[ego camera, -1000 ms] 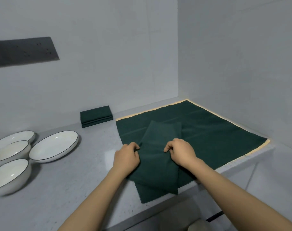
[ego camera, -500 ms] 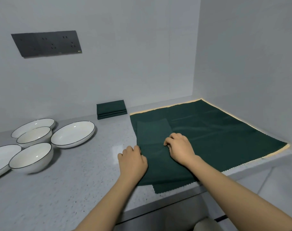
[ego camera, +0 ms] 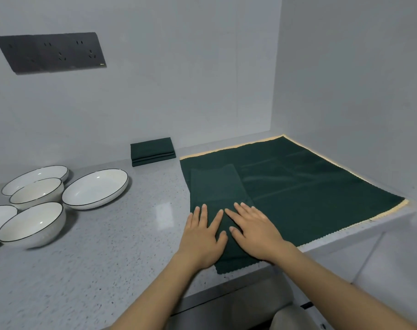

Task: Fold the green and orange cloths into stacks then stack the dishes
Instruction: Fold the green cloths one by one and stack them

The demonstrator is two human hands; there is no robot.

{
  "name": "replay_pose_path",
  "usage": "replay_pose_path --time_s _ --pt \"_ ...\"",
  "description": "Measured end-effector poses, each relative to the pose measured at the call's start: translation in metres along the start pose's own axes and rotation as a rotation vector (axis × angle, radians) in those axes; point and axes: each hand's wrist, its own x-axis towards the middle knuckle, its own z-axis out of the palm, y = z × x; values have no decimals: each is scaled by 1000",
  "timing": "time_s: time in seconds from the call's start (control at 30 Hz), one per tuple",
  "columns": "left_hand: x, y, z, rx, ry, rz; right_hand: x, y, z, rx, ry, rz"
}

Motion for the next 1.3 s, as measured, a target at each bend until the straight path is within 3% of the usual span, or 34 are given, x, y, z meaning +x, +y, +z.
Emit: replay_pose_path --time_s 0.2,0.37,0.43,0.57,0.63,0.83,1.13,1.3 --pt "2 0 0 -28 6 -125 3 0 4 -31 -78 191" --pt "2 -2 -4 -63 -30 -162 5 0 1 6 -106 223" --pt "1 -8 -13 -122 9 -164 4 4 -6 119 -79 213" --pt "3 -14 -38 -299 321 -177 8 12 -28 292 272 179" --pt "10 -11 -48 -485 375 -178 17 10 -40 498 354 211" --pt "38 -1 -46 -664 266 -309 50 5 -46 807 189 419" --pt "67 -15 -32 -600 409 -518 83 27 -20 718 292 602" --pt "89 -31 -23 -621 403 -585 95 33 -18 720 275 693"
